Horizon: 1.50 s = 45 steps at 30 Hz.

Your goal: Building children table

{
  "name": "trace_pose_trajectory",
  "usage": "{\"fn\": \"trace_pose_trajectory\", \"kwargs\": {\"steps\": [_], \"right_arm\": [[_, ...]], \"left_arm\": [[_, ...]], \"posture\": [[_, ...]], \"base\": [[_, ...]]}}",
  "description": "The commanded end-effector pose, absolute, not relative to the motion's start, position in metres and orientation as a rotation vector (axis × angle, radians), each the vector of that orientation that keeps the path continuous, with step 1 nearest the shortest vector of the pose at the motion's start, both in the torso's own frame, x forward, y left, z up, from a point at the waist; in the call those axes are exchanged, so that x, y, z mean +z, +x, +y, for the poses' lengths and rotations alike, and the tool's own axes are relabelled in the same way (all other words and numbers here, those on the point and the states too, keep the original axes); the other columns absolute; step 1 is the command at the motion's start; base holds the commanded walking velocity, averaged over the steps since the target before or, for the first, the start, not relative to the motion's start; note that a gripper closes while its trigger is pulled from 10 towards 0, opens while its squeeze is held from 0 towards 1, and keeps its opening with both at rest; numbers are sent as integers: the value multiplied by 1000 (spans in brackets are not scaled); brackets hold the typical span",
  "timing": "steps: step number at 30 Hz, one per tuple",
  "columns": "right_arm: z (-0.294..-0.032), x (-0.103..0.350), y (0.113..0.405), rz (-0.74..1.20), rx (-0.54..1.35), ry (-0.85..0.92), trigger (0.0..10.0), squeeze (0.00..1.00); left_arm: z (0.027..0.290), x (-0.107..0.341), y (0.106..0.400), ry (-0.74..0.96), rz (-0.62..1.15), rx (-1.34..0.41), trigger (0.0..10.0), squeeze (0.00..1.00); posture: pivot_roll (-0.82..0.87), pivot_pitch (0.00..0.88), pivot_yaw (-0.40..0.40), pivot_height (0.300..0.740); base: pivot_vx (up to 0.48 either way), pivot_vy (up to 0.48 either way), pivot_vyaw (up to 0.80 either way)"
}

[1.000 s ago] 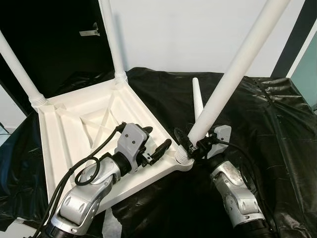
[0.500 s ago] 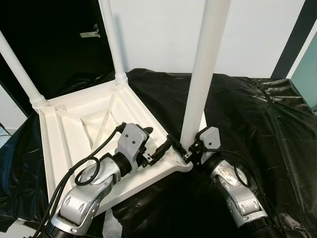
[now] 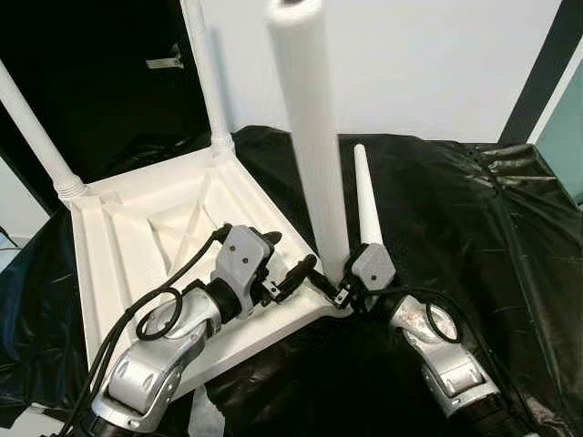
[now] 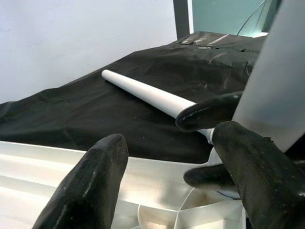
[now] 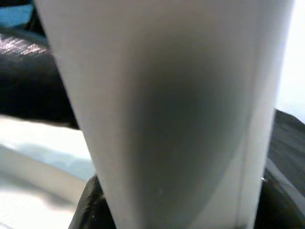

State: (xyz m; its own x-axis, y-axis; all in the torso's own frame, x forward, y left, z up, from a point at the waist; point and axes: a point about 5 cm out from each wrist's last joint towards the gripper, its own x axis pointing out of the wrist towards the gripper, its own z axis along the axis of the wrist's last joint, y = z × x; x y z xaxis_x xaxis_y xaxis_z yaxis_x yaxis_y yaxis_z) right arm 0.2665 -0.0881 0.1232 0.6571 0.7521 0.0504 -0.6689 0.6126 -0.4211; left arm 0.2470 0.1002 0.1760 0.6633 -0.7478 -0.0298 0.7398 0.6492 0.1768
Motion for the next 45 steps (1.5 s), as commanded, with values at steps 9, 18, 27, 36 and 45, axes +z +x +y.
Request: {"fn": "trace_pose_trajectory", "kwargs": {"steps": [9, 18, 27, 36, 45], "right_arm": [[-92, 95, 269, 65, 879, -181, 10000, 0], [-96, 99, 278, 121, 832, -59, 10000, 0], [-91, 124, 276, -91, 831, -113, 10000, 0], [-98, 181, 286, -221, 799, -29, 10000, 0], [-107, 190, 289, -204, 869, -37, 10000, 0]], "left_arm": [[99, 179, 247, 200, -40, -926, 10000, 0], [99, 180, 246, 198, -41, -920, 10000, 0], [100, 181, 245, 186, -43, -917, 10000, 0], [98, 194, 244, 22, -53, -1017, 10000, 1000], [95, 209, 246, -58, -125, -1067, 10000, 1000]], "posture": [[15, 0, 39, 740], [23, 0, 29, 740], [23, 0, 24, 740], [8, 0, 15, 740], [-8, 0, -5, 740]], "base": [[0, 0, 0], [0, 0, 0], [0, 0, 0], [0, 0, 0], [0, 0, 0]]}}
